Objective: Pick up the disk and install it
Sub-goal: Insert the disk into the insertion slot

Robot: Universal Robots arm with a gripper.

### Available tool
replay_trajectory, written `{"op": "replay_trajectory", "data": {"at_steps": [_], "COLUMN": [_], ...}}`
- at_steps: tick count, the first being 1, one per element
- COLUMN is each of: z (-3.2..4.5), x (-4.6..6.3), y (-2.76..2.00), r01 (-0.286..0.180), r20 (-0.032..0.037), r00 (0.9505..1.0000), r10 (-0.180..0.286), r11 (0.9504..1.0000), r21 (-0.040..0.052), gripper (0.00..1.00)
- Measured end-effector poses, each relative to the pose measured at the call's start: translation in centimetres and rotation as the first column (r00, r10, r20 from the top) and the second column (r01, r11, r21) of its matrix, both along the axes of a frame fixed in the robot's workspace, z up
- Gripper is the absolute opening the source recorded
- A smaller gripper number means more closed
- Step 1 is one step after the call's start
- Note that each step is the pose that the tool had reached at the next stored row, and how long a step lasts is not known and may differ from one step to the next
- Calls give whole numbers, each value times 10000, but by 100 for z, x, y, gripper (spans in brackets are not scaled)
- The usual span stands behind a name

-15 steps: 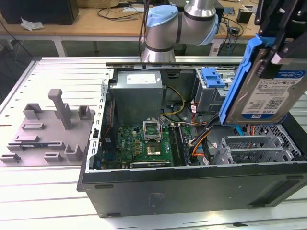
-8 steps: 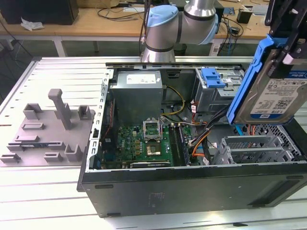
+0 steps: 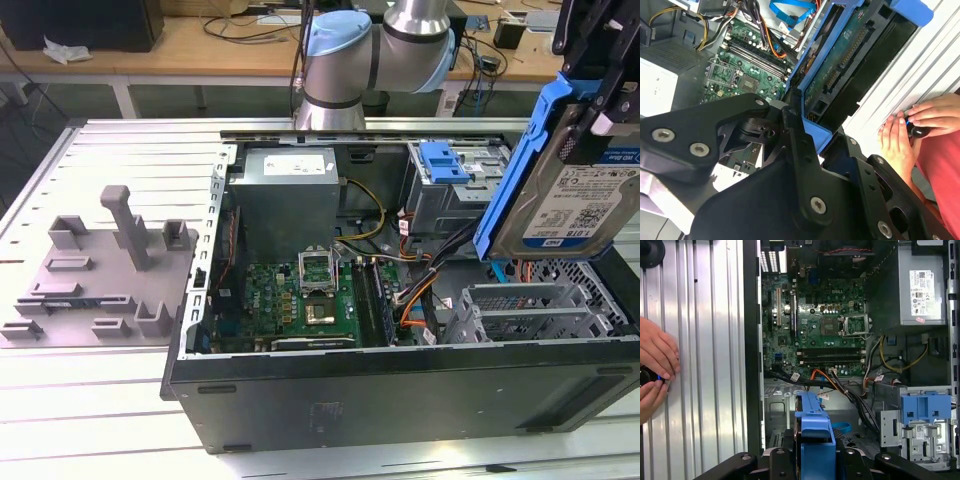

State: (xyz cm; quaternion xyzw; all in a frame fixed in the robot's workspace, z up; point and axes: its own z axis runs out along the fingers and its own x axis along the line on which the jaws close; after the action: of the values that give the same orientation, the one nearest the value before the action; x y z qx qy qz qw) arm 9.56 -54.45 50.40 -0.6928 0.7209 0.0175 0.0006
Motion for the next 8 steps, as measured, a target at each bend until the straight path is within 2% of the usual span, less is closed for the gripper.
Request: {"op": "replay_trajectory", "data": {"at_steps": [8], "z": [0], "x": [34], "y": [0], "r01": [-1], "r20": [1], "r00": [10000], "r10": [1], "r11": [10000], "r21": [1], "gripper": [37]}}
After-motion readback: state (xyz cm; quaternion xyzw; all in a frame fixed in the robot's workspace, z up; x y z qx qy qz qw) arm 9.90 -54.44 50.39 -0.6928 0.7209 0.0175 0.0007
